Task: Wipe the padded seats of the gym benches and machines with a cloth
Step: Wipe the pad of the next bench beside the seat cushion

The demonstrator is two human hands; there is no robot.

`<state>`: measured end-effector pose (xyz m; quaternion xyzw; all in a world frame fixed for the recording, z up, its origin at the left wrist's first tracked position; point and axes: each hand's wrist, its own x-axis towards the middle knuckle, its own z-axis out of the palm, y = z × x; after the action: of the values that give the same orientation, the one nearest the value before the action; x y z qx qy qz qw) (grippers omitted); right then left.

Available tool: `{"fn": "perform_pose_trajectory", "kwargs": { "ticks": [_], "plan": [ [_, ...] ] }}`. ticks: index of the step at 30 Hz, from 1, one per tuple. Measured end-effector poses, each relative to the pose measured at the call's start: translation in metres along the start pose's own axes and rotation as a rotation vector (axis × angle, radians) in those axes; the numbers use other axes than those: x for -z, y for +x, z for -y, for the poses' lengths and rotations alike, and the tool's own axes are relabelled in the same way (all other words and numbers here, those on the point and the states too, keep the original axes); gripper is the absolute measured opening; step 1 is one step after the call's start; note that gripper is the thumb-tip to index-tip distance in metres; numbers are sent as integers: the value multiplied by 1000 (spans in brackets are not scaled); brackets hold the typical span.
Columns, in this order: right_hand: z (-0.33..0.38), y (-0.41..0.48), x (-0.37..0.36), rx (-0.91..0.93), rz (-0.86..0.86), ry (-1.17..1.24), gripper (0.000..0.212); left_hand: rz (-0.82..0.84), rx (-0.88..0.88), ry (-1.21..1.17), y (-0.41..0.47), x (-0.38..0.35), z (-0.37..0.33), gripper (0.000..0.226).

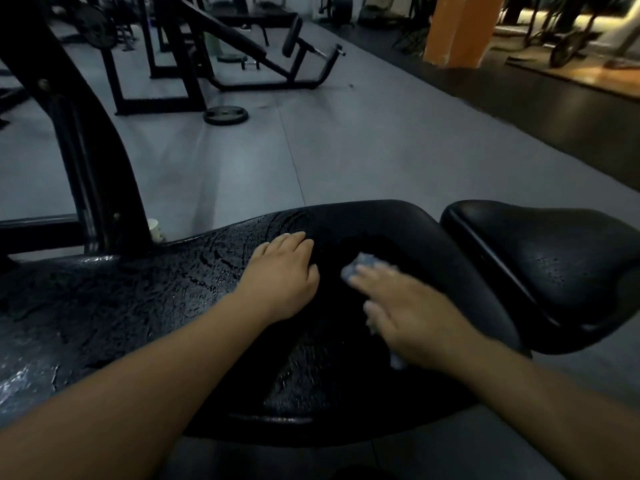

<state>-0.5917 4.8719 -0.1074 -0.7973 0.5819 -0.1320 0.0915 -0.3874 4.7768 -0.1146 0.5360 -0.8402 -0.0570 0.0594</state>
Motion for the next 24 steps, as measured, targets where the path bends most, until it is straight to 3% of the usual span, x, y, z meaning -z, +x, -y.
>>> {"fn": "perform_pose_trajectory", "kwargs": {
  "ticks": [3,5,7,11,13,17,20,24],
  "plan": [
    [-39,71,3,-221,-46,-58,53,4,-42,-1,11,1,6,57],
    [-30,120,-7,-269,-73,-79,52,-28,-66,12,16,-1,8,66],
    [-6,137,-19,-202,-89,-85,51,-72,-81,11,17,-5,10,74],
    [-1,81,-13,-5,-3,-2,56,-69,-78,-30,16,-11,12,67],
    [-29,84,-3,-65,26,-31,57,-56,-68,-39,15,-7,10,69],
    [-45,170,-7,-273,-4,-104,44,-36,-69,-52,16,-5,8,78],
    [-15,183,-16,-162,15,-84,47,-46,-68,-64,18,-5,8,78],
    [-26,110,-5,48,31,-10,63,-48,-67,-44,19,-7,8,77]
  ]
}}
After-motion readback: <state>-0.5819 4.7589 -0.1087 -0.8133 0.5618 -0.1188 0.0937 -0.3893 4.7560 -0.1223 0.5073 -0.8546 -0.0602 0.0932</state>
